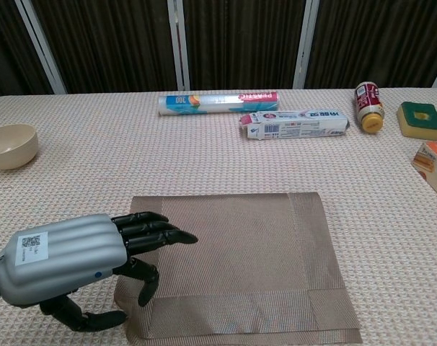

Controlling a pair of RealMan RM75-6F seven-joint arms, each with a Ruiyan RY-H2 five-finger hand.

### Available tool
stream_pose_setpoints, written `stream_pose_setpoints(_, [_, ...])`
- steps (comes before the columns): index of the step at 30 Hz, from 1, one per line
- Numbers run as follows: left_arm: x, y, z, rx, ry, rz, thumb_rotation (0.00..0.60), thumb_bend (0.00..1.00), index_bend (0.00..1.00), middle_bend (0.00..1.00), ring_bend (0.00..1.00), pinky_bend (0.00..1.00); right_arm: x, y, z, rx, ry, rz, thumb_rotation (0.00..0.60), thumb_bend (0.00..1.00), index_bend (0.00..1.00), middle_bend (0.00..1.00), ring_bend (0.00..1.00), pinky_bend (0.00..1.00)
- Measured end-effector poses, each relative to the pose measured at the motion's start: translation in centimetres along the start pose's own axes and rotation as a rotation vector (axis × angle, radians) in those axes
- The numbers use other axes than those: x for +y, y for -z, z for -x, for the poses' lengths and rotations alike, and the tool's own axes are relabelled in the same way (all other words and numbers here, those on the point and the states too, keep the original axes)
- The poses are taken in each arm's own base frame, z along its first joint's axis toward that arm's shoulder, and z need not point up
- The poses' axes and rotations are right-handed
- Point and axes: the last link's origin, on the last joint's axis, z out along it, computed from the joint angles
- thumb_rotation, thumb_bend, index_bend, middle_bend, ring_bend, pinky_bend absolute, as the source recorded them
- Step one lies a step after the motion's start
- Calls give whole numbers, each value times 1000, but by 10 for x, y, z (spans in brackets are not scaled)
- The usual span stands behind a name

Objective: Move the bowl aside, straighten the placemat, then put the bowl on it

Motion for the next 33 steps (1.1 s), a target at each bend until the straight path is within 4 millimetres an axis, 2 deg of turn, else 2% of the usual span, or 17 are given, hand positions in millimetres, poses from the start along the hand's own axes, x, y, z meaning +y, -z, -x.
stream_pose_setpoints(16, [-2, -2, -4, -41, -3, -28, 600, 382, 510, 0, 0, 0, 2, -1, 0, -1, 0, 3, 600, 0, 0, 0, 0, 0])
stream_pose_setpoints(33, [-13, 3, 4, -80, 12, -75, 600, 384, 510, 0, 0, 0, 3, -1, -1, 3, 4, 5, 600, 0, 0, 0, 0, 0])
